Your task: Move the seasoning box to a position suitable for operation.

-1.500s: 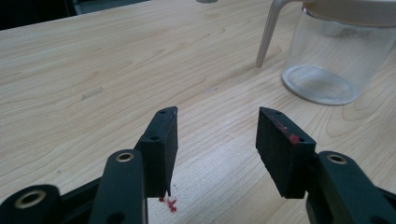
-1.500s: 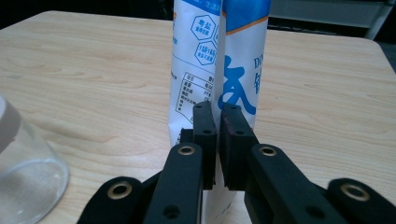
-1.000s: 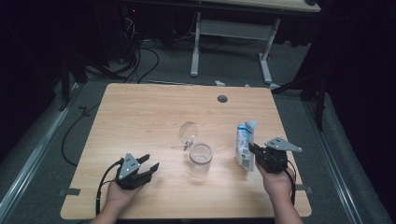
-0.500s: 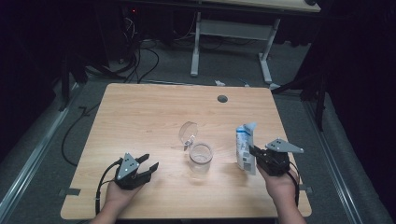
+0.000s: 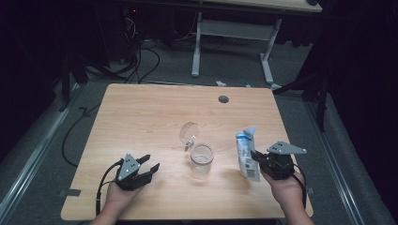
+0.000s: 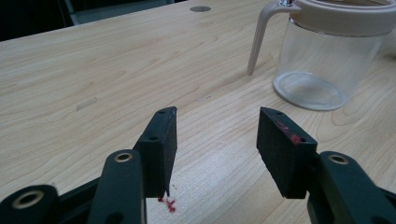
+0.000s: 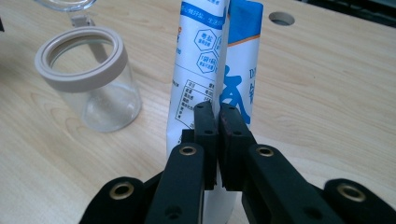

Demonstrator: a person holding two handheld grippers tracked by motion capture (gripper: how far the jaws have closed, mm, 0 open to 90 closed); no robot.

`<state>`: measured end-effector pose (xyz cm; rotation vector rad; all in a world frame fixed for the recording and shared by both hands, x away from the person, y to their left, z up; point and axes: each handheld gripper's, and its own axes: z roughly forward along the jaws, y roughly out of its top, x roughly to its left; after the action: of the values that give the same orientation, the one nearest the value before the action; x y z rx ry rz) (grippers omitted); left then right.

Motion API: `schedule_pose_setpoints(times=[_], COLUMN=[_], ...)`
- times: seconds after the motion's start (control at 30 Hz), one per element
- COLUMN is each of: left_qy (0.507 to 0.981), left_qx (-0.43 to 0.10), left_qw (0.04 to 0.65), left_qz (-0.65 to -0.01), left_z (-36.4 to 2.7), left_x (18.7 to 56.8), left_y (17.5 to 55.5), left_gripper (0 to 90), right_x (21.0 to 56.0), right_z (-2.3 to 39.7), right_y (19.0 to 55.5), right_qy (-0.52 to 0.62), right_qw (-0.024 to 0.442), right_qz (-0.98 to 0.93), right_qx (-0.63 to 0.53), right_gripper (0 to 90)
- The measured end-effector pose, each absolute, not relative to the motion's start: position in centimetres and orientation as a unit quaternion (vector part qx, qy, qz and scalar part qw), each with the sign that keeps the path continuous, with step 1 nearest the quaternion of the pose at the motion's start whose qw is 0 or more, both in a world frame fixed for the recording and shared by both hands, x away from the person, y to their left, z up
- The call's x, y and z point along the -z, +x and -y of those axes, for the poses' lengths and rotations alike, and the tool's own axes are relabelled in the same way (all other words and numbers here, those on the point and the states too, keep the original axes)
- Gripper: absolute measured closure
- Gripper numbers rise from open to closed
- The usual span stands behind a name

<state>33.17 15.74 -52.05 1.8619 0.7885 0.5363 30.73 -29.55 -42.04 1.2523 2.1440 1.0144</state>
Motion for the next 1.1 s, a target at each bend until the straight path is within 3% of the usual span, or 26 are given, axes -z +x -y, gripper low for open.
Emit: schedule_pose_setpoints(times=[1.1], left_qy=[0.773], left_qx=[-0.22], left_qw=[0.501], left_qz=[-0.322], left_z=[-15.7], left_x=[52.1], left_y=[33.1], left_gripper=[48.2], right_x=[39.6], right_z=[28.4], right_y=[30.8], right_qy=[0.416], right_qw=[0.15], right_qz=[-0.858], right_qx=[-0.261], right_gripper=[89.1])
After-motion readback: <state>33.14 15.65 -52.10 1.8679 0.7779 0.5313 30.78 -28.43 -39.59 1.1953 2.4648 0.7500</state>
